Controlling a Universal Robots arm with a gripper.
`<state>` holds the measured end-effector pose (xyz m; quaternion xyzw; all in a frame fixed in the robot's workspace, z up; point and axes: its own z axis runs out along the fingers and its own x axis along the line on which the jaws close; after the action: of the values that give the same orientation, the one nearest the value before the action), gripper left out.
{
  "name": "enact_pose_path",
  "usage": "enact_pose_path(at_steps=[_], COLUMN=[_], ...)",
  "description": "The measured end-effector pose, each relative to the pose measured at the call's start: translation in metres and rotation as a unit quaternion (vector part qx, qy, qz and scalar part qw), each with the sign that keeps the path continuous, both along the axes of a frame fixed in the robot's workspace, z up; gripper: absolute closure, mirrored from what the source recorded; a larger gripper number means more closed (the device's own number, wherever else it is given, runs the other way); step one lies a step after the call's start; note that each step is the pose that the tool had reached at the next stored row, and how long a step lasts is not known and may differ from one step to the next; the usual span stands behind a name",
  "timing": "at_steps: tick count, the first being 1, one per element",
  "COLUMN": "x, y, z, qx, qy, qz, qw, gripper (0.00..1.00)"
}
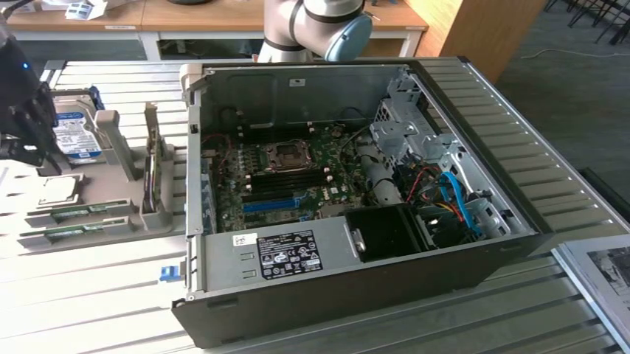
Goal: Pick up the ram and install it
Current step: 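Pick up the ram and move it above insertion slot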
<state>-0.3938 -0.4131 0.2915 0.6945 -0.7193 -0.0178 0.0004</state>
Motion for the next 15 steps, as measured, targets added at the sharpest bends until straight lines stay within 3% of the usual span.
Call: enact_pose_path(at_steps=[15], x=[0.0], y=[0.0], z=[-0.027], qx=[0.0], qy=[0.0], qz=[0.0], qw=[1.0], gripper=[0.71])
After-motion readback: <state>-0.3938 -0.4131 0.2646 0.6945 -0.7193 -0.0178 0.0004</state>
